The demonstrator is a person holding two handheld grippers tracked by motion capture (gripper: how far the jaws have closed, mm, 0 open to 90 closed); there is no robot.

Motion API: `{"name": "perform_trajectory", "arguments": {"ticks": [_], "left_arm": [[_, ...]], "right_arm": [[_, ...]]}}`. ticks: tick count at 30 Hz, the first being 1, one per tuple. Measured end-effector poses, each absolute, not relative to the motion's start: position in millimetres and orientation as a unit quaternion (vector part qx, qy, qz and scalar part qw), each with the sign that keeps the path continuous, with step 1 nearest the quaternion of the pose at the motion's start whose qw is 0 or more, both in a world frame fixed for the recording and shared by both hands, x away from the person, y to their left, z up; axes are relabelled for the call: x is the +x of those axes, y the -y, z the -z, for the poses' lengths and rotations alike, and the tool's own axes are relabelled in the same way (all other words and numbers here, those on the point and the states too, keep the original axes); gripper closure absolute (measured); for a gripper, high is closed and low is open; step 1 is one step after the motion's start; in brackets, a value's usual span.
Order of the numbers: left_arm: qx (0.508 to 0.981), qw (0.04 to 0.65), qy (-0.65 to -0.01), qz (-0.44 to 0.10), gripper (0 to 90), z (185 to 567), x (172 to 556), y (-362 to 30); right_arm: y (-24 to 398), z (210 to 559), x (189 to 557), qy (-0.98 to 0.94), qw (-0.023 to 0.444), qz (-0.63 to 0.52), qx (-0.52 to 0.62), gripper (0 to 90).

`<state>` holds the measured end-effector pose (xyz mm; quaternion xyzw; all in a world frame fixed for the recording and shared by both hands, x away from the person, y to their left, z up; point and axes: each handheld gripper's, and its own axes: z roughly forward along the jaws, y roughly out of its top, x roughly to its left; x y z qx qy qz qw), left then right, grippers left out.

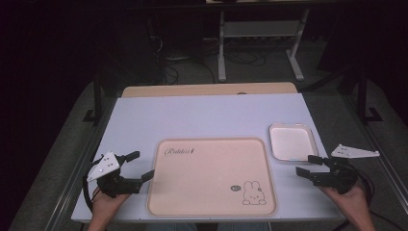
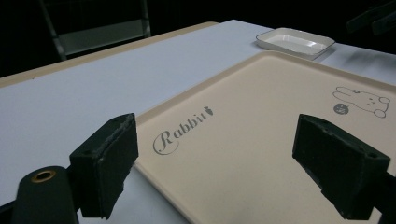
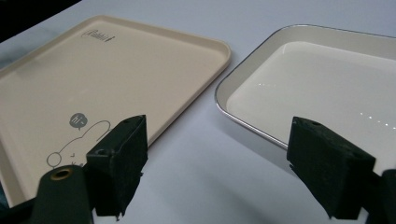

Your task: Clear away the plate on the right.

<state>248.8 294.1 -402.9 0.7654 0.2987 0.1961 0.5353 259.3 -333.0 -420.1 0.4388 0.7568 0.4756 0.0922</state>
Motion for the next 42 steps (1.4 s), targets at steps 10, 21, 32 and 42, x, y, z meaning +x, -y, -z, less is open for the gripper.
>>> {"name": "perform_trajectory", "arguments": {"ticks": [10,21,32,42], "left_arm": [[0.764,0.535,-0.301,-0.196,13.8,402.7,248.9,-294.9],[0.766,0.534,-0.3,-0.196,13.8,403.0,249.5,-294.2],[0.765,0.534,-0.301,-0.195,13.8,403.7,249.8,-294.4],[0.766,0.534,-0.301,-0.194,13.8,404.0,251.0,-295.0]], "right_arm": [[366.5,418.1,273.1,-0.745,0.058,-0.463,0.477,21.8],[407.2,407.0,303.1,-0.727,0.042,-0.426,0.537,21.7],[428.7,401.8,332.0,-0.699,0.013,-0.395,0.596,27.3],[439.4,404.2,351.6,-0.654,-0.033,-0.401,0.641,31.5]]}}
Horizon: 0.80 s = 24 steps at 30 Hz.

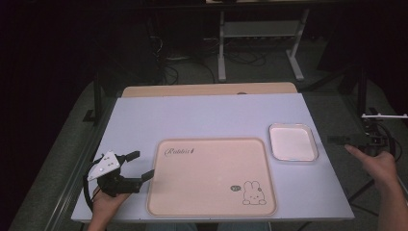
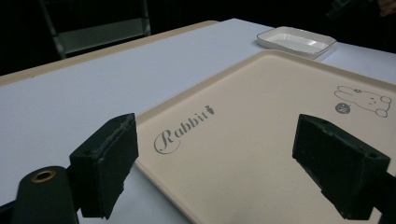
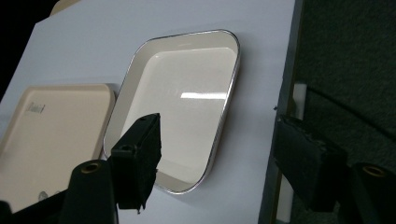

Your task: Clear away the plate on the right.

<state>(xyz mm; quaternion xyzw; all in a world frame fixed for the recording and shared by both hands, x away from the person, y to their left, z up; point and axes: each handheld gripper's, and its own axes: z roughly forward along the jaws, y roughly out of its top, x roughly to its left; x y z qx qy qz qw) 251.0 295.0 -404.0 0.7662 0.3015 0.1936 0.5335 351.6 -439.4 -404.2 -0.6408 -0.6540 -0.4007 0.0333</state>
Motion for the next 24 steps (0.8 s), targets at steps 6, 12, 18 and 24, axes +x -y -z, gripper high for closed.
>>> {"name": "perform_trajectory", "arguments": {"ticks": [6,12,18,24], "left_arm": [[0.766,0.534,-0.302,-0.192,13.8,404.5,251.7,-294.9],[0.765,0.535,-0.303,-0.192,13.8,404.4,252.2,-294.6],[0.765,0.534,-0.303,-0.193,13.8,404.8,252.8,-295.4],[0.765,0.534,-0.304,-0.192,13.8,405.4,253.9,-295.5]], "right_arm": [[441.0,409.6,363.5,0.635,0.064,0.382,-0.668,38.1],[432.3,415.3,376.9,0.631,0.094,0.379,-0.671,43.5],[421.0,422.5,387.7,0.639,0.1,0.351,-0.677,52.2],[414.9,428.1,396.9,0.644,0.117,0.326,-0.682,58.5]]}}
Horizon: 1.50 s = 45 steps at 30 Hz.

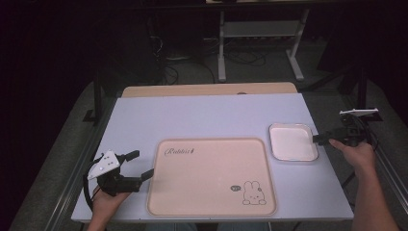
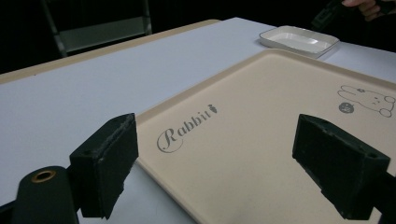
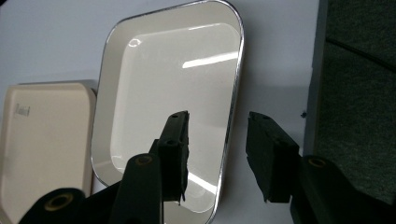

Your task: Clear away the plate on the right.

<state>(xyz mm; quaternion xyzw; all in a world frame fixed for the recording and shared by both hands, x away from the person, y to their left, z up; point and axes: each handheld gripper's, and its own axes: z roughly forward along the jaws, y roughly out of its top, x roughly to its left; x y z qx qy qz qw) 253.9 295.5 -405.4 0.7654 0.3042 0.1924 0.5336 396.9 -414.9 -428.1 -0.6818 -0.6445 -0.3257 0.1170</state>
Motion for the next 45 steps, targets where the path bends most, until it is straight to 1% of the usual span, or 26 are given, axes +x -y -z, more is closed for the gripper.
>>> {"name": "perform_trajectory", "arguments": {"ticks": [2,6,7,8,9,12,14,17,21,33,45], "left_arm": [[0.766,0.532,-0.304,-0.193,13.8,405.3,253.7,-295.0],[0.767,0.532,-0.302,-0.195,13.8,405.0,252.9,-293.8],[0.767,0.532,-0.302,-0.195,13.8,405.0,252.9,-293.8],[0.766,0.532,-0.302,-0.196,13.8,404.9,253.2,-294.1],[0.766,0.531,-0.303,-0.196,13.8,404.7,253.3,-294.5],[0.766,0.531,-0.304,-0.197,13.8,404.6,253.1,-294.7],[0.766,0.531,-0.304,-0.198,13.8,404.6,252.9,-294.7],[0.766,0.531,-0.304,-0.198,13.8,404.4,252.9,-294.9],[0.766,0.531,-0.303,-0.199,13.8,404.4,252.8,-295.2],[0.764,0.532,-0.305,-0.199,13.9,403.6,251.7,-296.7],[0.762,0.533,-0.307,-0.202,13.9,403.1,250.8,-297.3]], "right_arm": [[414.2,428.8,397.7,0.646,0.117,0.321,-0.682,59.5],[410.8,432.9,401.6,0.647,0.119,0.309,-0.687,66.0],[410.8,432.9,401.6,0.647,0.119,0.309,-0.687,66.0],[410.3,434.5,401.7,0.646,0.121,0.307,-0.688,69.4],[410.3,434.5,401.7,0.646,0.121,0.307,-0.688,69.4],[410.1,438.1,401.5,0.64,0.121,0.303,-0.695,74.2],[409.2,439.5,401.6,0.636,0.118,0.3,-0.701,74.3],[408.2,440.9,402.0,0.628,0.115,0.3,-0.708,79.7],[404.5,444.2,403.2,0.625,0.116,0.298,-0.712,83.6],[400.1,443.0,401.3,0.612,0.102,0.289,-0.729,87.4],[409.3,451.4,386.6,0.578,0.118,0.343,-0.731,88.3]]}}
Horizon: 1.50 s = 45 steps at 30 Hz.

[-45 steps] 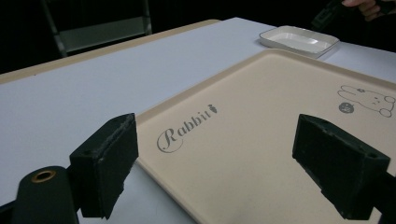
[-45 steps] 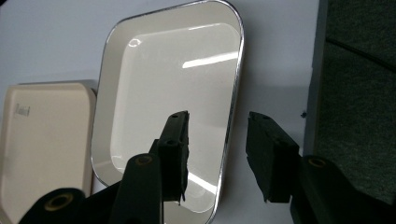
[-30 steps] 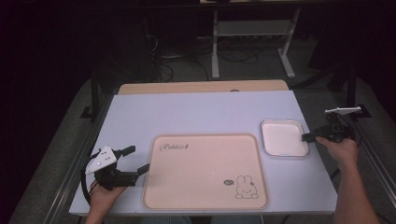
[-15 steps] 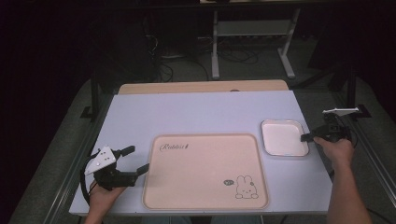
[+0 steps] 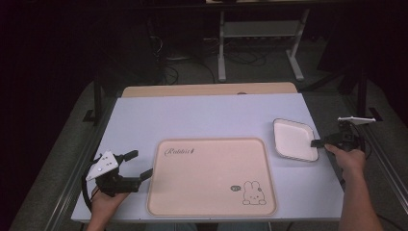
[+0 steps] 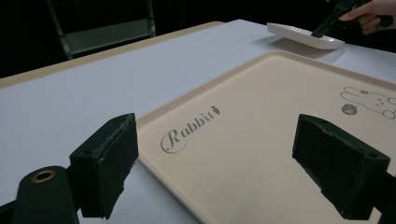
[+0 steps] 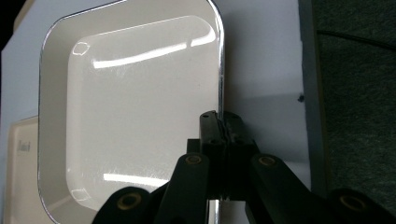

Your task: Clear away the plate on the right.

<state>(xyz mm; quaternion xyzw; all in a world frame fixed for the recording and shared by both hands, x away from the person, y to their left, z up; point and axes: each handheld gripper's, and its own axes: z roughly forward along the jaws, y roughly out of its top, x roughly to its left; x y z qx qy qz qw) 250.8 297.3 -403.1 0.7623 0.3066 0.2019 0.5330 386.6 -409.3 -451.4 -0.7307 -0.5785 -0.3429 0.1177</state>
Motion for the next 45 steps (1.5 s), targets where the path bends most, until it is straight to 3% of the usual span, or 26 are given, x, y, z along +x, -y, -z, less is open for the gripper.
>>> {"name": "perform_trajectory", "arguments": {"ticks": [28,45], "left_arm": [[0.762,0.53,-0.31,-0.204,13.9,403.1,247.9,-299.4],[0.761,0.531,-0.309,-0.206,13.9,402.4,247.4,-300.5]], "right_arm": [[399.9,417.7,321.1,0.578,0.11,0.444,-0.676,88.4],[356.5,352.5,303.6,0.599,0.107,0.497,-0.619,88.4]]}}
